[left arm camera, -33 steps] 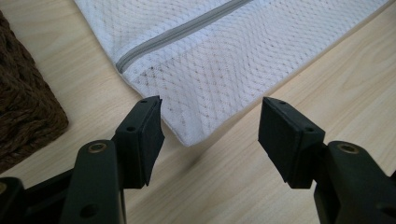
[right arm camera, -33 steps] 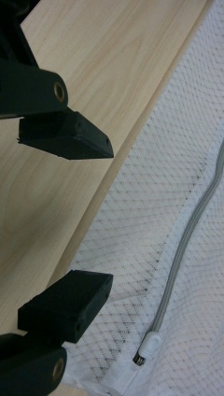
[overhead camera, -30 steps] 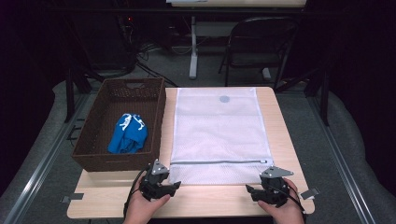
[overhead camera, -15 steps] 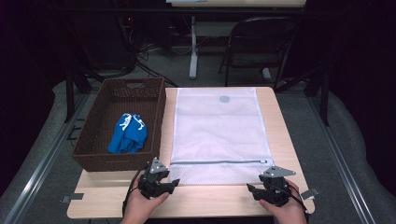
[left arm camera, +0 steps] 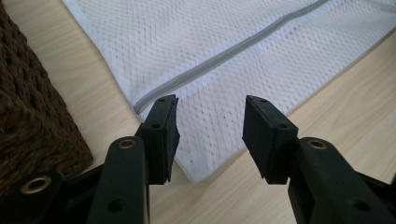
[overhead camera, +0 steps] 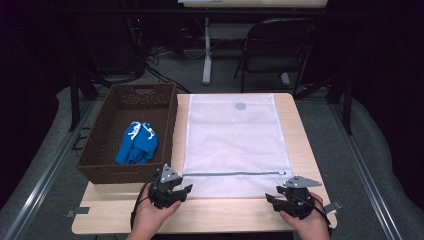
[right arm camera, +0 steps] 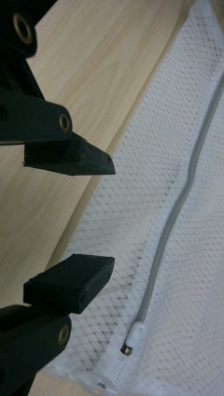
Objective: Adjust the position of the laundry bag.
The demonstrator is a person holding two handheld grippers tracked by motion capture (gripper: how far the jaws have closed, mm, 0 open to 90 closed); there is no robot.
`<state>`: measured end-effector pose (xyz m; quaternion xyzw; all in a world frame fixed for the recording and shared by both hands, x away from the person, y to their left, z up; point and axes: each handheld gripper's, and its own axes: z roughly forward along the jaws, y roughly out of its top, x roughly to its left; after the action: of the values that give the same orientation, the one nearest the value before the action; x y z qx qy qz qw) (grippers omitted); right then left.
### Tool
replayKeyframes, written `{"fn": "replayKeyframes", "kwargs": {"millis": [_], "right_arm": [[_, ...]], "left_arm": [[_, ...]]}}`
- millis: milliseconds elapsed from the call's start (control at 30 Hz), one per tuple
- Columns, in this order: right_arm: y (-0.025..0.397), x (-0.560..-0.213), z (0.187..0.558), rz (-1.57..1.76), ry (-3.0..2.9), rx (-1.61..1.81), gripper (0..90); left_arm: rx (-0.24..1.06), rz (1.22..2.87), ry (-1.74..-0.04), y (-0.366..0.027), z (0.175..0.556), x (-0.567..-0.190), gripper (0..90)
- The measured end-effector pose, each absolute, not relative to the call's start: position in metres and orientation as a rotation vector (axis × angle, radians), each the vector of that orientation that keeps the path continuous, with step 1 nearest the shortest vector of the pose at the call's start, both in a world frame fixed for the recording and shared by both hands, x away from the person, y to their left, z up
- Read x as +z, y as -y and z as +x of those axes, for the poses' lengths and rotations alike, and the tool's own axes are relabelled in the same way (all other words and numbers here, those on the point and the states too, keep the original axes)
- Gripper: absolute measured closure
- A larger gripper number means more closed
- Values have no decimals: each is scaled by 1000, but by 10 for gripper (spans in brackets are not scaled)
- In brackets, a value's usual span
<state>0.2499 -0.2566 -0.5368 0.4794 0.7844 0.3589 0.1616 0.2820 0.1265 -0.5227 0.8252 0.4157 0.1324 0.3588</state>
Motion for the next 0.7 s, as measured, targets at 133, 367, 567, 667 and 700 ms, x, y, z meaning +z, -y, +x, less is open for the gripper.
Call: {"fn": "replayKeyframes", "kwargs": {"millis": [133,367,567,667,700], "right_arm": [[258,-531,254,1380,-2236,1002,473],[261,-520,265,1399,-2244,970,456],[264,-516,275,1415,-2230,968,457],[264,-515,278,1422,-2226,963,458],[264,-515,280,1423,-2221,958,461]], "left_arm": [[280,2128,-1092,-124,289,-519,546],[214,2105,-1145,-119,304,-511,503],[226,2095,-1147,-115,313,-505,486],[241,2096,-1154,-115,317,-504,487],[241,2100,-1156,-114,321,-503,487]]}}
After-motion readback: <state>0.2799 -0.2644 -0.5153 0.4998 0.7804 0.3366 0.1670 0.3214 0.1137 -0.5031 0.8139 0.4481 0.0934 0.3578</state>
